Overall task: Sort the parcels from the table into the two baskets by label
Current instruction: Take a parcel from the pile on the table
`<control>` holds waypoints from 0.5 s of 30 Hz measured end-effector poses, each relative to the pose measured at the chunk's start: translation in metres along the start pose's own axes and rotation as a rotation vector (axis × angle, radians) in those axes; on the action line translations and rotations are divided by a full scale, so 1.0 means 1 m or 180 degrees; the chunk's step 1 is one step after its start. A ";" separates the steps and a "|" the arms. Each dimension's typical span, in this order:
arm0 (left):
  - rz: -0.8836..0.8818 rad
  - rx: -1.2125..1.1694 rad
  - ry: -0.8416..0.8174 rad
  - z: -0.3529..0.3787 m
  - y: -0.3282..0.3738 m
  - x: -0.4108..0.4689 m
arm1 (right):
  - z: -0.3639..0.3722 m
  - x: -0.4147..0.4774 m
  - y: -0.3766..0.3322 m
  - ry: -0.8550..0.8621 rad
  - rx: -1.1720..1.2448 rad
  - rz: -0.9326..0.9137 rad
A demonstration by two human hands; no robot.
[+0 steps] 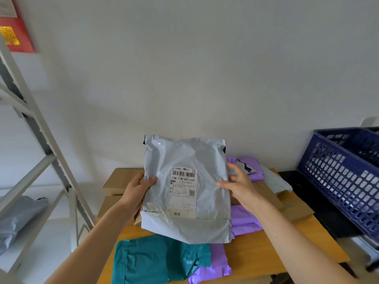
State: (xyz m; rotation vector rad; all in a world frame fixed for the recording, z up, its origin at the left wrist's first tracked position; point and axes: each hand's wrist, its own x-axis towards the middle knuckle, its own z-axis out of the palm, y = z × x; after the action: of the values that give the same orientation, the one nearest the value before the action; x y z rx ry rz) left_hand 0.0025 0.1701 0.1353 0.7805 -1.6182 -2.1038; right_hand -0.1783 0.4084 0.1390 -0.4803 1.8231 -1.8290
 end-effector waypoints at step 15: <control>-0.0255 0.0090 -0.0909 0.030 -0.012 0.008 | -0.016 -0.077 0.028 0.0865 0.0085 -0.0013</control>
State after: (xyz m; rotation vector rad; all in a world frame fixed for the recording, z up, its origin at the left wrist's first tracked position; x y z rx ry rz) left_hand -0.0219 0.1915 0.1280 0.5822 -1.7892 -2.3412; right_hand -0.1224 0.4670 0.1190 -0.2339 1.9691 -1.9990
